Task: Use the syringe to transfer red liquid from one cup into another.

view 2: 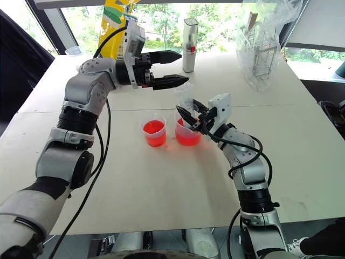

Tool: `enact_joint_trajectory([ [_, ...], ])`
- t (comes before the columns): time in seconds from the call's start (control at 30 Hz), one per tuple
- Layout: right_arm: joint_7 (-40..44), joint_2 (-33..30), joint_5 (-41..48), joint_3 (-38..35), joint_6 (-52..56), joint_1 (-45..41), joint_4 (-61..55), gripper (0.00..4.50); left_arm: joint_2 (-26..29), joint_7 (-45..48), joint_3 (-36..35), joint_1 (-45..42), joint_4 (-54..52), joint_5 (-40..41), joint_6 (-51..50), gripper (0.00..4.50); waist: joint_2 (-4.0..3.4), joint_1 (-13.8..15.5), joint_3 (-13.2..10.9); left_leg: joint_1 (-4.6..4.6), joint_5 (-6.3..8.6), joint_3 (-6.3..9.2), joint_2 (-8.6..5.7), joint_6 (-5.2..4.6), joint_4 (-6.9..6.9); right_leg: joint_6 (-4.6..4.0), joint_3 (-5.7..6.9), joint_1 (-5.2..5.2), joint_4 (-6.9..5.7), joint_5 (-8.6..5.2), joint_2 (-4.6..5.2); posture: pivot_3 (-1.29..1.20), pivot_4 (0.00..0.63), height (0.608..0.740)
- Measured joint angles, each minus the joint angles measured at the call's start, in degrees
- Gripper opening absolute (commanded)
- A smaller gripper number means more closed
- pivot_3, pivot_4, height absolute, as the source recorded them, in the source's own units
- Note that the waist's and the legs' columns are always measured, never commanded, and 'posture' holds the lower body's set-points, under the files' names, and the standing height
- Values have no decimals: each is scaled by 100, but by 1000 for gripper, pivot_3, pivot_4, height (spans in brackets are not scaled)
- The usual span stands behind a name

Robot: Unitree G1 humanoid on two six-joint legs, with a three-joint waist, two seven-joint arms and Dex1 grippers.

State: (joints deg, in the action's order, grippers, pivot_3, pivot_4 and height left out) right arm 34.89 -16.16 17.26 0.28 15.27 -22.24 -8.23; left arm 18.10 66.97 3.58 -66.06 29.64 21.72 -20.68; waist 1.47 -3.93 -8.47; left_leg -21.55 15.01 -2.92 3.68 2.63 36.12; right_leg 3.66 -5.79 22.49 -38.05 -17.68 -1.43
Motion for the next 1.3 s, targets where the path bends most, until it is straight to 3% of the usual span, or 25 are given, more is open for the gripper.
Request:
enact_joint_trajectory([
  [0.1,30,-8,0,0,13,-5,0,1371,5,61,7,46,-19,3,-131,4500,0,-1,0,1,0,0,0,0,0,0,-1,0,0,0,0,0,150,740],
  [0.17,37,-10,0,0,15,-6,0,1371,7,84,9,115,-34,3,-211,3984,0,-2,0,1,0,0,0,0,0,0,-1,0,0,0,0,0,150,740],
  [0.43,85,-51,-6,8,54,-38,10,1371,-3,135,10,245,-105,23,-425,69,0,0,0,0,0,1,1,0,0,0,-2,0,0,0,0,0,150,740],
  [1.3,133,-162,-4,70,260,-82,-24,1371,51,176,12,74,94,15,-510,20,2,-1,-2,0,0,0,0,0,-1,1,-3,3,1,0,0,0,150,740],
])
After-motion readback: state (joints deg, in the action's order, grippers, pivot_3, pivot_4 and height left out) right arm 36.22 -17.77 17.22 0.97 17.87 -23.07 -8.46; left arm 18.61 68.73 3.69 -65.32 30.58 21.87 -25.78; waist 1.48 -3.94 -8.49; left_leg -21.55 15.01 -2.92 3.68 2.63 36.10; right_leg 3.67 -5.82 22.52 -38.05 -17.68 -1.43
